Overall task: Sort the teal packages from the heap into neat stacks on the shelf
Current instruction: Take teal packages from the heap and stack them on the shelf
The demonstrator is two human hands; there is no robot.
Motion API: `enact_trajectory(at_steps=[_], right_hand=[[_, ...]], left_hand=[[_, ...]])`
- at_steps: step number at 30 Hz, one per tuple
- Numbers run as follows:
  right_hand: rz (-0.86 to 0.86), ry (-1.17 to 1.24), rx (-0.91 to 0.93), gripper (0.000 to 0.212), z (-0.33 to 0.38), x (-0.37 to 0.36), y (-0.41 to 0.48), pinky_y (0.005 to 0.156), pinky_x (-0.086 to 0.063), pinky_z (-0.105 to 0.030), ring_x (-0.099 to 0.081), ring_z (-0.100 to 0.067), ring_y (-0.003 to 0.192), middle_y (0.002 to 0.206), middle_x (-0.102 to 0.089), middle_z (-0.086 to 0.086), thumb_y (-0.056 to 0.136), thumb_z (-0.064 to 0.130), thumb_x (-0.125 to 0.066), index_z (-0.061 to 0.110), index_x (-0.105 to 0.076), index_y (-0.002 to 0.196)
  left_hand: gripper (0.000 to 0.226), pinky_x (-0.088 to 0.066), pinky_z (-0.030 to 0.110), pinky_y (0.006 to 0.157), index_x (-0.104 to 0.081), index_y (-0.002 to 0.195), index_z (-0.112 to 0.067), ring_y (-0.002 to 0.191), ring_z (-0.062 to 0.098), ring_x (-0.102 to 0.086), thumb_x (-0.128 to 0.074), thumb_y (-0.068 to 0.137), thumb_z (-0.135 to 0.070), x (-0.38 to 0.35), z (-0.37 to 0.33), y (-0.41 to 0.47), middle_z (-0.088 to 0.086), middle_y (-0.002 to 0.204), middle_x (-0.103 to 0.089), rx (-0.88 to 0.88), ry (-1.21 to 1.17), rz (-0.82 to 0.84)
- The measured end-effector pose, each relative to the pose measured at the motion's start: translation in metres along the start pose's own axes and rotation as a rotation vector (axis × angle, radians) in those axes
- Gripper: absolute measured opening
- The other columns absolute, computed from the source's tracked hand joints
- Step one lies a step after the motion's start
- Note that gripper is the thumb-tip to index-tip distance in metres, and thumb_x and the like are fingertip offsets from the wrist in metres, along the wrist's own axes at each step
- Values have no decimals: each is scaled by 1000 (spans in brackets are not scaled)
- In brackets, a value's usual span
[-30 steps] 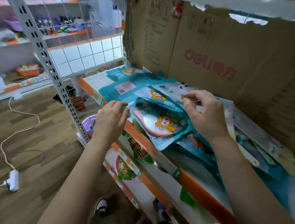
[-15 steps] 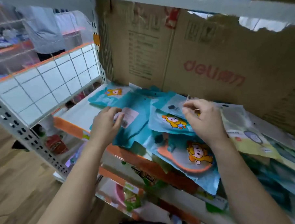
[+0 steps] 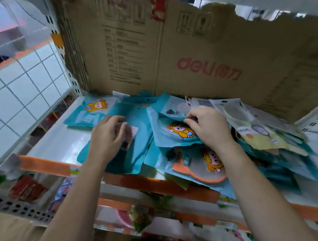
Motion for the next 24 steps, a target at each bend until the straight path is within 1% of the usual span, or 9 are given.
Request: enact_trajectory(at_steps=[4, 8, 10, 12, 13, 15, 17, 20, 24], right_hand=[[31, 74, 74, 12, 30, 10, -2, 70, -48, -36, -57, -18, 82, 83, -59, 7, 89, 32, -63, 21, -68, 88], [346, 214, 65, 13, 45, 18, 7, 73, -50, -30, -61, -9, 78, 82, -69, 7, 89, 29, -66, 18, -74, 88], [396, 263, 24, 11, 40, 19, 18, 75, -50, -25, -62, -6, 82, 88, -71, 7, 90, 21, -66, 18, -75, 93], [394, 199, -38, 12, 22, 15, 34, 81, -51, -30, -64, -11, 90, 95, -71, 4, 86, 21, -69, 17, -75, 96], [414, 141, -81, 18, 14, 12, 42, 82, -52, -34, -64, -18, 93, 96, -70, -1, 84, 27, -72, 13, -74, 96], [489, 25, -140, 44, -2, 7, 53, 80, -50, -37, -63, -31, 97, 100, -68, -14, 80, 46, -73, 5, -69, 96], [552, -27, -155, 58, -8, 5, 58, 77, -46, -34, -61, -30, 103, 108, -66, -10, 78, 59, -69, 6, -64, 103], [580, -61, -157, 78, -9, 6, 61, 95, -47, -38, -55, -26, 116, 131, -57, -7, 77, 63, -67, 10, -53, 133], [653, -141, -186, 97, -10, 4, 60, 103, -43, -41, -46, -28, 126, 144, -43, -9, 70, 75, -62, 14, -41, 143]], left_hand=[[25, -49, 41, 85, -65, 116, -9, 100, 28, -60, -56, 97, -23, 8, 12, 3, 11, 115, -64, -19, -1, -1], [29, -44, 41, 91, -64, 119, -11, 107, 26, -58, -53, 98, -27, 16, 21, 4, 9, 121, -63, 17, 10, 12], [31, -43, 41, 94, -63, 121, -13, 110, 24, -56, -51, 99, -30, 19, 22, 2, 7, 123, -62, 43, 17, 23], [32, -43, 40, 95, -62, 122, -14, 111, 23, -56, -51, 98, -31, 21, 22, -1, 6, 123, -62, 59, 10, 22], [32, -43, 40, 95, -62, 122, -14, 111, 23, -56, -51, 98, -32, 21, 22, -2, 6, 123, -62, 66, 5, 21], [32, -43, 38, 94, -63, 122, -14, 111, 22, -56, -52, 98, -31, 21, 22, -5, 5, 122, -62, 72, 0, 19], [31, -43, 36, 93, -63, 122, -14, 110, 21, -56, -52, 98, -30, 20, 21, -7, 4, 122, -62, 74, 6, 21], [30, -42, 33, 90, -63, 121, -14, 108, 21, -56, -52, 98, -30, 17, 20, -10, 4, 120, -63, 60, 3, 22], [30, -42, 28, 85, -64, 118, -13, 102, 20, -58, -51, 97, -32, 14, 16, -12, 4, 115, -63, 34, -6, 17]])
Point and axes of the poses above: each hand's wrist, its own y-axis towards the middle knuckle, its own x-axis out of the back of the hand, z = x × y, the point moved 1 cm from there along y, towards the middle knuckle
